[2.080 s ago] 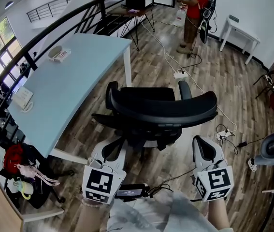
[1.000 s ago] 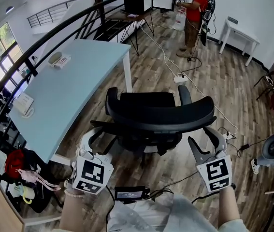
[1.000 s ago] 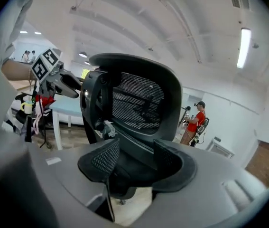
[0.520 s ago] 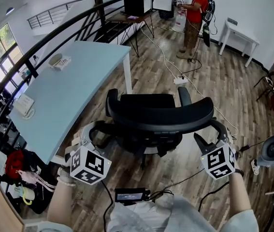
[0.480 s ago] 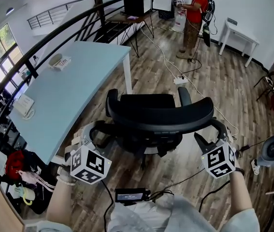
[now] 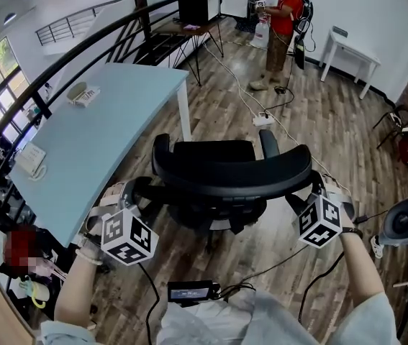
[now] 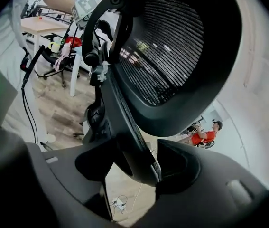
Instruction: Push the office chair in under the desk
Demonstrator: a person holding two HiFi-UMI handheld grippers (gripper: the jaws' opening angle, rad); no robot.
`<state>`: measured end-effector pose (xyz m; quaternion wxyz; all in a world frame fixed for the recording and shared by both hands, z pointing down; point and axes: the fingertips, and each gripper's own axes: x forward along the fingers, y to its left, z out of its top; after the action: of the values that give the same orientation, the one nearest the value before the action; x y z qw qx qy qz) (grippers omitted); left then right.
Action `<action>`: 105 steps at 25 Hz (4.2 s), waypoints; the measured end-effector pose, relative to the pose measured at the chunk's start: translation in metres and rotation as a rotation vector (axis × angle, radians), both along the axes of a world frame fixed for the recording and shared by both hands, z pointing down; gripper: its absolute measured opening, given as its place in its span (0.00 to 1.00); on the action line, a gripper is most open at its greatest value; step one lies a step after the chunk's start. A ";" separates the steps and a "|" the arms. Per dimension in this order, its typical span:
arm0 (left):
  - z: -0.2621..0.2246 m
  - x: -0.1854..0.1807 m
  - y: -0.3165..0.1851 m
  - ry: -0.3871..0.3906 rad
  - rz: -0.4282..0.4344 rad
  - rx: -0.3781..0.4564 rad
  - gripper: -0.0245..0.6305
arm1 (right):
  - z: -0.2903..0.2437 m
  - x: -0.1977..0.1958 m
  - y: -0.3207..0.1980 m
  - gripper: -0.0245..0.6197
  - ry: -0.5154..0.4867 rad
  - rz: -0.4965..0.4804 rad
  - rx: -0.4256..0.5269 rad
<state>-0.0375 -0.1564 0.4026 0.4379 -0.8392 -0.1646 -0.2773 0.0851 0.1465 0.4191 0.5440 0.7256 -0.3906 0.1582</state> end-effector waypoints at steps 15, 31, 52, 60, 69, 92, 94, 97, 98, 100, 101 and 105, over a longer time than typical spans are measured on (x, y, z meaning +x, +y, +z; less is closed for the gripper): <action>0.030 0.015 0.002 -0.084 0.064 0.130 0.33 | 0.018 0.016 0.000 0.45 0.006 -0.036 -0.086; 0.029 0.019 0.004 -0.031 0.068 0.202 0.33 | 0.018 0.024 -0.001 0.36 0.173 -0.080 -0.196; 0.028 0.016 0.026 -0.017 0.026 0.221 0.33 | 0.017 0.044 0.011 0.36 0.222 -0.138 -0.169; 0.031 0.016 0.050 -0.040 -0.068 0.216 0.33 | 0.020 0.066 0.026 0.36 0.234 -0.182 -0.162; 0.030 0.016 0.074 -0.028 -0.181 0.211 0.33 | 0.016 0.095 0.029 0.36 0.246 -0.292 -0.152; 0.029 0.027 0.098 -0.059 -0.444 0.254 0.33 | 0.030 0.128 0.026 0.28 0.128 -0.557 -0.088; 0.029 0.026 0.101 -0.062 -0.456 0.252 0.33 | 0.030 0.130 0.026 0.28 0.128 -0.567 -0.091; 0.029 0.028 0.105 -0.057 -0.473 0.250 0.33 | 0.029 0.135 0.026 0.28 0.126 -0.580 -0.091; 0.029 0.028 0.106 -0.058 -0.478 0.250 0.33 | 0.029 0.136 0.025 0.28 0.124 -0.584 -0.090; 0.029 0.028 0.106 -0.064 -0.484 0.251 0.33 | 0.029 0.137 0.025 0.28 0.121 -0.587 -0.090; 0.030 0.029 0.106 -0.068 -0.486 0.251 0.33 | 0.029 0.137 0.025 0.28 0.121 -0.587 -0.090; 0.030 0.029 0.105 -0.078 -0.492 0.252 0.33 | 0.028 0.139 0.023 0.29 0.123 -0.589 -0.083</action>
<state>-0.0081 -0.0513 0.4323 0.4517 -0.7815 0.0631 -0.4257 0.2237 0.1697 0.4476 0.6183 0.5665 -0.5437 -0.0348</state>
